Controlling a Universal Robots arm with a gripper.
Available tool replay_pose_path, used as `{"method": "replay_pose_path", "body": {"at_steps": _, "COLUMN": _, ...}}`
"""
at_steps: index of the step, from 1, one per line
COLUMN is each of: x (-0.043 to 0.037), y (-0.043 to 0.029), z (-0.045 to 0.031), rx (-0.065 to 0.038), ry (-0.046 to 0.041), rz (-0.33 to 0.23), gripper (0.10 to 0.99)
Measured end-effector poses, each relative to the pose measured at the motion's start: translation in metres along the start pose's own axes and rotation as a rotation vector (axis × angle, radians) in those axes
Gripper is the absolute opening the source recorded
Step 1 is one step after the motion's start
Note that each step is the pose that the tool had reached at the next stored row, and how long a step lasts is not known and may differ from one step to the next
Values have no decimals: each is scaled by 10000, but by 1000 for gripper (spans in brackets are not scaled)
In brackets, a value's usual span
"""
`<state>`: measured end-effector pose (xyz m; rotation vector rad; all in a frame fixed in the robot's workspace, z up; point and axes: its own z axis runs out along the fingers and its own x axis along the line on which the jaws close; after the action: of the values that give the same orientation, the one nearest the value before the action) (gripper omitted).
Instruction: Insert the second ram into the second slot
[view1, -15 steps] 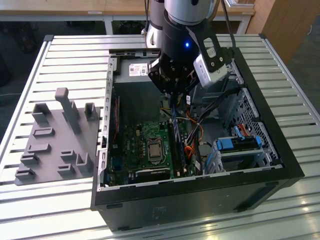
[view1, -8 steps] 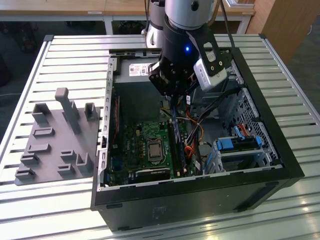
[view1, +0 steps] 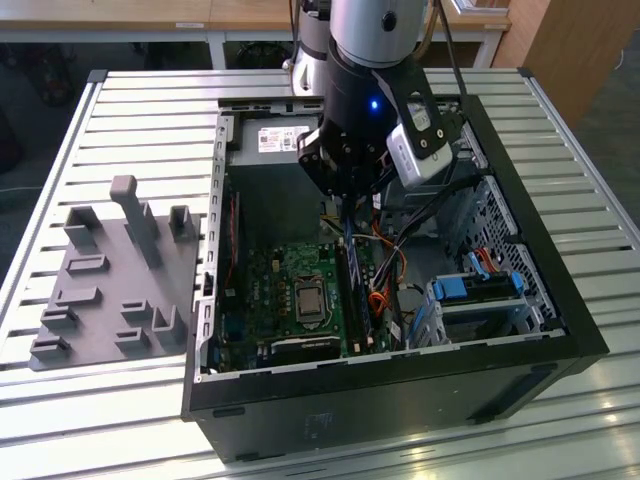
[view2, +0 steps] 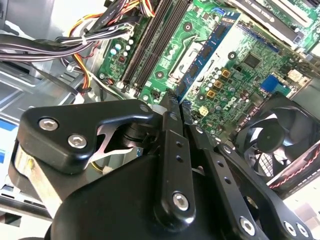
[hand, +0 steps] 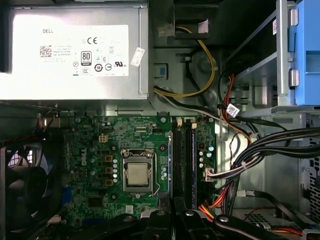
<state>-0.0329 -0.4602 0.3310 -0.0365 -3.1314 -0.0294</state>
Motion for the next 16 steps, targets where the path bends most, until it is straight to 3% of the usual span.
{"method": "replay_pose_path", "body": {"at_steps": 16, "x": -9, "y": -2, "z": 107, "rx": 1, "ry": 0, "rz": 2, "gripper": 137}}
